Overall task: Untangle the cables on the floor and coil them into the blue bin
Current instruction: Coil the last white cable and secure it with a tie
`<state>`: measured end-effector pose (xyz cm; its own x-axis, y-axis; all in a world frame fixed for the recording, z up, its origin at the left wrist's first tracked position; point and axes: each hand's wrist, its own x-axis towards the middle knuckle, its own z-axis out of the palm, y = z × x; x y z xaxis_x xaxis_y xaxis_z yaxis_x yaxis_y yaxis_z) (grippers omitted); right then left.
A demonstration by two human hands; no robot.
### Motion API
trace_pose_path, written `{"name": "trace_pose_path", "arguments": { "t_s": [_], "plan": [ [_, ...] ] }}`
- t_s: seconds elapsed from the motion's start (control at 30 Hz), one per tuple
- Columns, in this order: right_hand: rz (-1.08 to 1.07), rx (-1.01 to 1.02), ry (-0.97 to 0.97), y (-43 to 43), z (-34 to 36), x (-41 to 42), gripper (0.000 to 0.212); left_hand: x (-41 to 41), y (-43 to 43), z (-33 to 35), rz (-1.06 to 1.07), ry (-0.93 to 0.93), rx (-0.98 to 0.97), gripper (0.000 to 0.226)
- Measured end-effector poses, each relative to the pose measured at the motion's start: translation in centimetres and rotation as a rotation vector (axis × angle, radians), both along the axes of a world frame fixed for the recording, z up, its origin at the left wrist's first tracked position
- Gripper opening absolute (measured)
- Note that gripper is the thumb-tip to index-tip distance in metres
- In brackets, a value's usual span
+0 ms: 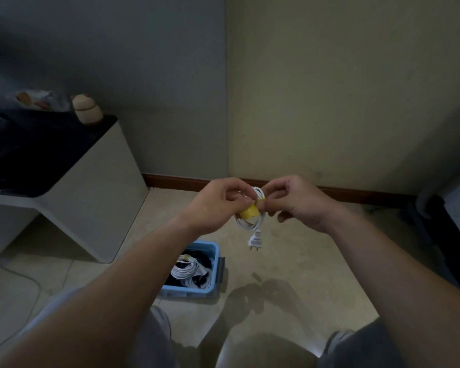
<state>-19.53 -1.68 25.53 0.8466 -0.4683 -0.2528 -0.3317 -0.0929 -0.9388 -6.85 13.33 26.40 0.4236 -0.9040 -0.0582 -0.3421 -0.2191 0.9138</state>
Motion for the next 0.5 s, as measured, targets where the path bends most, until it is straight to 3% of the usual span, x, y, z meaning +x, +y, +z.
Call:
{"name": "trace_pose_path", "arguments": {
  "t_s": [0.07,0.2,0.5],
  "plan": [
    [-0.008,0.022,-0.013,0.1,0.0,0.0,0.014,-0.1,0.2,0.4,-0.018,0.003,-0.016,0.017],
    [-0.016,0.064,-0.024,0.4,-0.2,0.2,0.017,-0.3,0.3,0.5,-0.009,0.034,-0.029,0.016],
    [-0.148,0.222,-0.093,0.0,-0.4,0.6,0.023,-1.0,-0.5,-0.5,0.2,0.057,-0.159,0.02]
  ]
}}
